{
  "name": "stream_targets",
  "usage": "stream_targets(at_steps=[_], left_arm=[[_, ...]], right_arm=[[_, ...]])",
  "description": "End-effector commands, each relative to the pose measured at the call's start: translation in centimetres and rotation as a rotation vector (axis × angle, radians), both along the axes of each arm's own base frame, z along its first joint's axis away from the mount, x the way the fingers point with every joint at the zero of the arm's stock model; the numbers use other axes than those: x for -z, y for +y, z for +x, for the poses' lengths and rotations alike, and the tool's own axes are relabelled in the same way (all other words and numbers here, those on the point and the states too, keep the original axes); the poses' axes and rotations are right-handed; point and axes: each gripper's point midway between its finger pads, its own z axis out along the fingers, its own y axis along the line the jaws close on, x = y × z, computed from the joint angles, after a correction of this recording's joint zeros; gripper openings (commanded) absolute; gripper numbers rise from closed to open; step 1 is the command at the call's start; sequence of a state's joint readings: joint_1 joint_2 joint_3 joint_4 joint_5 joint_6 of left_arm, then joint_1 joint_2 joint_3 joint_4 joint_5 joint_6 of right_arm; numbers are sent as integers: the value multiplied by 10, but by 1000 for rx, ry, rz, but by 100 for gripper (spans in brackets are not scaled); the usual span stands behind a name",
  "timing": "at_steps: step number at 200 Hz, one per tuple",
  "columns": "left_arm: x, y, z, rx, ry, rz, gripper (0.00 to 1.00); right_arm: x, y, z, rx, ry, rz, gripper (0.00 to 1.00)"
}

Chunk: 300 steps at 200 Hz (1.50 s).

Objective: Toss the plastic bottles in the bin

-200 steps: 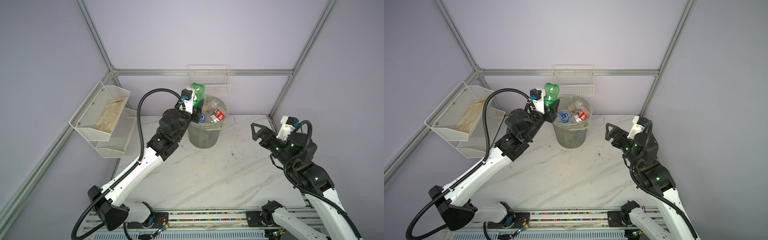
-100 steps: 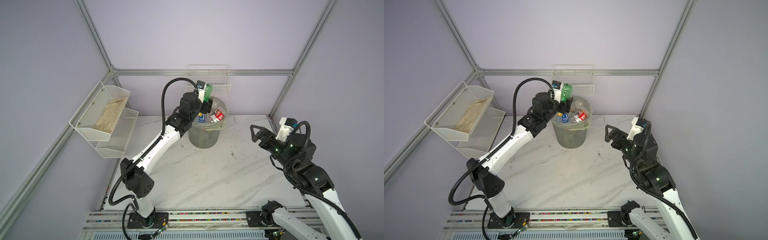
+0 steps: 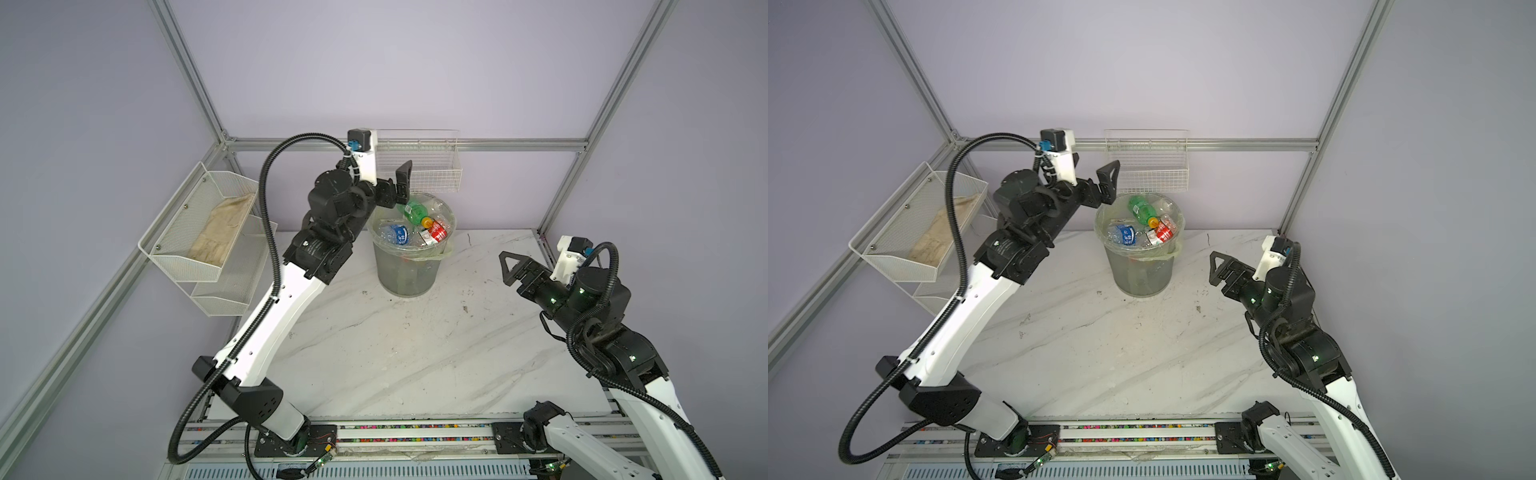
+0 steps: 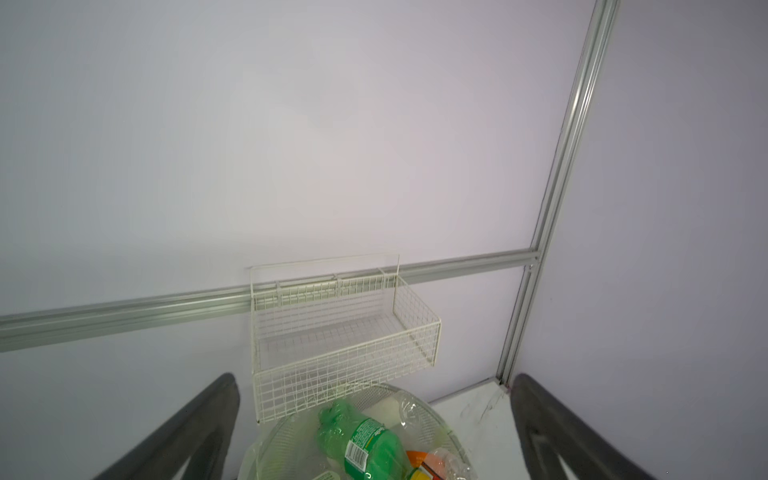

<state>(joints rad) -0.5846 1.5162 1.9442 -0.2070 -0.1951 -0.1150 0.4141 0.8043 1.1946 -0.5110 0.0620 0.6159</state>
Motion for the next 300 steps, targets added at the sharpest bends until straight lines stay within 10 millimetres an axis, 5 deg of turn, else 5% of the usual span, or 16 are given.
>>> stream_targets(at_steps=[1, 31, 40, 98, 180, 300], left_arm=[[3, 4, -4, 0, -15, -34, 100], [2, 11, -16, 6, -24, -55, 100], [-10, 23, -33, 7, -54, -76, 100], [1, 52, -63, -50, -70, -59, 100], [51, 100, -82, -248, -17, 45, 100], [127, 127, -83, -389, 125, 133, 100]], right_arm=[[-1, -1, -2, -1, -3, -2, 97], [-3, -2, -3, 2, -6, 0, 97], [-3, -3, -3, 4, -6, 0, 97], [-3, -1, 3, 8, -2, -16, 97], [2, -9, 18, 79, 2, -60, 97], [9, -28, 23, 180, -33, -146, 97]])
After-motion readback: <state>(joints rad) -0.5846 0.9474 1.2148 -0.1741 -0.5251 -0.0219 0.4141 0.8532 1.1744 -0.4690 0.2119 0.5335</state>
